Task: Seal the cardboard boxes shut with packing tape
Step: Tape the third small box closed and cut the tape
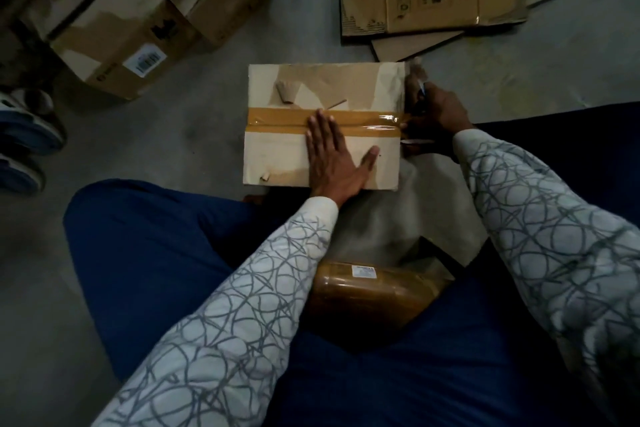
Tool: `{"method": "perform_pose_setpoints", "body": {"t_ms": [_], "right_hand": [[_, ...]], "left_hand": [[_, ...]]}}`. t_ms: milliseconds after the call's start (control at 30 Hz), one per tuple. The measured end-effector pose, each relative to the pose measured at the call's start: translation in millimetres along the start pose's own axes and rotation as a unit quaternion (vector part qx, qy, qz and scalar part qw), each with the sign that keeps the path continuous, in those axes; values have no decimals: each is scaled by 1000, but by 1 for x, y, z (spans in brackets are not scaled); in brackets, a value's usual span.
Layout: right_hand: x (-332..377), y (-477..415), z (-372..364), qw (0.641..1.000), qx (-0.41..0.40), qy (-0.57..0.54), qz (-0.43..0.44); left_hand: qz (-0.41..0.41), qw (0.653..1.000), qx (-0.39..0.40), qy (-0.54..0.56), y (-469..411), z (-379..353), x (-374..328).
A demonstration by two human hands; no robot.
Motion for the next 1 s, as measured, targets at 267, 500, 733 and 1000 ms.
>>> {"method": "perform_pose_setpoints", "body": {"t_ms": [267,500,733,1000], "right_hand": [[0,1,-3,999,-8,-42,0],[-17,-20,-24,997,-16,-63,37],[10,36,-54,995,74,-70,14],[34,57,-70,993,96,-56,26]], "left_hand": [[-3,998,40,-51,-9,-20,-73],[-75,987,91,-112,-9,-11,-45],[-191,916,176,-306,-28,45,44],[179,953,-217,113,32,33,-1]]}}
Point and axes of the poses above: each hand's wrist, its own y-axis away from the middle knuckle, its own z-axis out of the back of the hand, x = y × z, the point moved 1 cm from there along -y, towards the middle knuckle, and after that the axes turned 12 degrees about -z, right-handed, at the moved point
